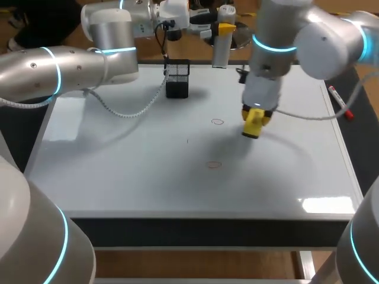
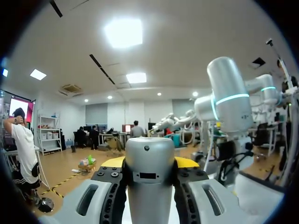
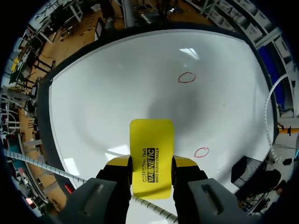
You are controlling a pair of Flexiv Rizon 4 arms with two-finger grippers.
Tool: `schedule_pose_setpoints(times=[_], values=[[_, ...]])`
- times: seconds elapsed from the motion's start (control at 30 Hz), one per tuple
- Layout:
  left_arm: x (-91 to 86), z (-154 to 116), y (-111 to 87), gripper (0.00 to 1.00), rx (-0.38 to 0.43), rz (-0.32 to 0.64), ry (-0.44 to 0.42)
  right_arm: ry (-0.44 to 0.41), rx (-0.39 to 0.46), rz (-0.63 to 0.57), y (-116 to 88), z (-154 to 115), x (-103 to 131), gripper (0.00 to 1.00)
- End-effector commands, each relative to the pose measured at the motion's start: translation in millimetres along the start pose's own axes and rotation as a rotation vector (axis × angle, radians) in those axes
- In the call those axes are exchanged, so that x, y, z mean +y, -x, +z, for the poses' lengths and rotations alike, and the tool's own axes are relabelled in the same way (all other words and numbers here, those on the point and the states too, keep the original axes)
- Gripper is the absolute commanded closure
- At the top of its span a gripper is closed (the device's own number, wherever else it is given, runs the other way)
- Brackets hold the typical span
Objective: Pick up the inspection probe, press it on each red-marked spot on the whiteboard one by one, put down the probe, pick up the eraser, and wipe off all the red marks.
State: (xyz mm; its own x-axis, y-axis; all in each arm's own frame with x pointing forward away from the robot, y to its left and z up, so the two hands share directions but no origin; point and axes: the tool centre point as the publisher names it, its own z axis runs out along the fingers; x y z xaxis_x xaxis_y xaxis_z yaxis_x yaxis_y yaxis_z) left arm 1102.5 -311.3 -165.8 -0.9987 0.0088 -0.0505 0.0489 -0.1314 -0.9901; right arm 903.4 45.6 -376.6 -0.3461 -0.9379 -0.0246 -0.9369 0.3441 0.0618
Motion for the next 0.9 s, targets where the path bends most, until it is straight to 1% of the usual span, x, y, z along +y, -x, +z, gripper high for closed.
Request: schedule_pose_setpoints(times=[0.03,0.23,0.5,0.6,0.9], values=[[-0.8,0,0.9,1.0,0.002,-0.001,0.0,0.011,0.12,-0.049,45,7,-8,1.0],[-0.8,0,0.9,1.0,0.002,-0.001,0.0,0.009,0.145,-0.158,74,12,-16,1.0],[-0.8,0,0.9,1.0,0.002,-0.001,0.0,0.002,0.173,-0.232,105,18,-23,1.0],[-0.8,0,0.9,1.0,0.002,-0.001,0.0,0.002,0.169,-0.248,111,22,-23,1.0],[-0.8,0,0.9,1.0,0.002,-0.001,0.0,-0.002,0.148,-0.296,122,34,-17,1.0]])
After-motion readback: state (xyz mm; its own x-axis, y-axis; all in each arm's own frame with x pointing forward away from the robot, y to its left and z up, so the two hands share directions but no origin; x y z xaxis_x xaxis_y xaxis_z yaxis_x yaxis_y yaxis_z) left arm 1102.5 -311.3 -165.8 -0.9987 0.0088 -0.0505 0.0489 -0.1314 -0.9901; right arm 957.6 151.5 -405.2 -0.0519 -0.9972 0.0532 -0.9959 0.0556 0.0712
